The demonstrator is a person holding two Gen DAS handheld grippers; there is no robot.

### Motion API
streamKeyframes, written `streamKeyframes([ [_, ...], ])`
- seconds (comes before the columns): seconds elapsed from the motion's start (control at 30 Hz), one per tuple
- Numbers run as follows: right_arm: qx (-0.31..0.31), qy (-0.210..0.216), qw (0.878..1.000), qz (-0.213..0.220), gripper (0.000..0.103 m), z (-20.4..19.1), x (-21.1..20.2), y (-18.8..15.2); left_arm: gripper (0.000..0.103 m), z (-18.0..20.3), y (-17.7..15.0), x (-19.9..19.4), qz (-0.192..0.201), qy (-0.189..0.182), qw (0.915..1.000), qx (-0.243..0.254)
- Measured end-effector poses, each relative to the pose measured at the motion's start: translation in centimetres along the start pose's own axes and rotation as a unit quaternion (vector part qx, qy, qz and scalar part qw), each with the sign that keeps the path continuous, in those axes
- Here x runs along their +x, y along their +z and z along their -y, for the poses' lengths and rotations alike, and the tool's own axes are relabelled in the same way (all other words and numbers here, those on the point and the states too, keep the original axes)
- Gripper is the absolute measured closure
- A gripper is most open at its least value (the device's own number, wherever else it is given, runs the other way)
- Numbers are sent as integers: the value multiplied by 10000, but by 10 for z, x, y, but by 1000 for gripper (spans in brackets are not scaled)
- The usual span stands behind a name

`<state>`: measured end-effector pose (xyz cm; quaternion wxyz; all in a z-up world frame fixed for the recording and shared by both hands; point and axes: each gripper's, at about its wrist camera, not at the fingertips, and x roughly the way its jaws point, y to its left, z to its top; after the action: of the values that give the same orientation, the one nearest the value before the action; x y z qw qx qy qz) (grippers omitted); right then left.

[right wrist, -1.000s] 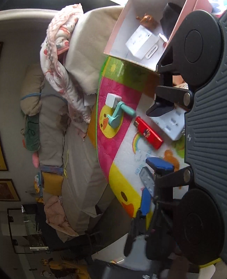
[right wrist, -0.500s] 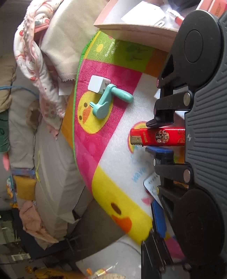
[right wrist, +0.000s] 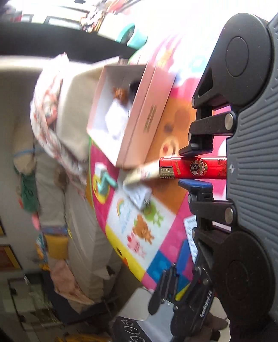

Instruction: Organize rigid objects

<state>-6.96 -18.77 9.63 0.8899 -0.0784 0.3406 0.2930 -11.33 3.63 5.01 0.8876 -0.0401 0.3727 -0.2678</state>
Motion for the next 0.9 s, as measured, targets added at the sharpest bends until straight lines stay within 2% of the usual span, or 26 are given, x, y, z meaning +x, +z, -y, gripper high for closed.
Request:
streamKeyframes([
  [0.07, 140, -152, 9994, 279, 81, 14, -22, -2, 62, 11, 25, -5, 207, -73, 9996, 196],
  [0.1, 168, -281, 9983, 490, 81, 21, -33, 1, 102, 15, 42, -10, 371, -43, 9987, 345],
  [0.2, 224, -548, 9921, 1104, 81, 39, -58, 23, 97, 26, 101, -23, 1057, 266, 9911, 765],
  [0.3, 333, -664, 9815, 1762, 81, 59, -74, 58, 97, 23, 151, -25, 1565, 429, 9841, 729],
  [0.4, 591, -591, 9764, 1992, 81, 78, -69, 91, 97, 15, 177, -18, 1753, 617, 9810, 567],
  [0.5, 811, -623, 9786, 1788, 81, 91, -51, 103, 94, 13, 165, -6, 1479, 426, 9867, 527],
  [0.57, 757, -544, 9837, 1537, 81, 92, -38, 94, 93, 19, 138, 4, 1058, 223, 9911, 775],
  [0.67, 716, -641, 9902, 1014, 80, 86, -13, 63, 92, 29, 95, 25, 297, 17, 9941, 1040],
  [0.8, 780, -626, 9945, 323, 80, 83, 12, 19, 87, 45, 40, 41, -672, -303, 9877, 1376],
  [0.9, 453, -818, 9956, 105, 80, 70, 18, -1, 87, 56, 13, 43, -1035, -207, 9810, 1628],
])
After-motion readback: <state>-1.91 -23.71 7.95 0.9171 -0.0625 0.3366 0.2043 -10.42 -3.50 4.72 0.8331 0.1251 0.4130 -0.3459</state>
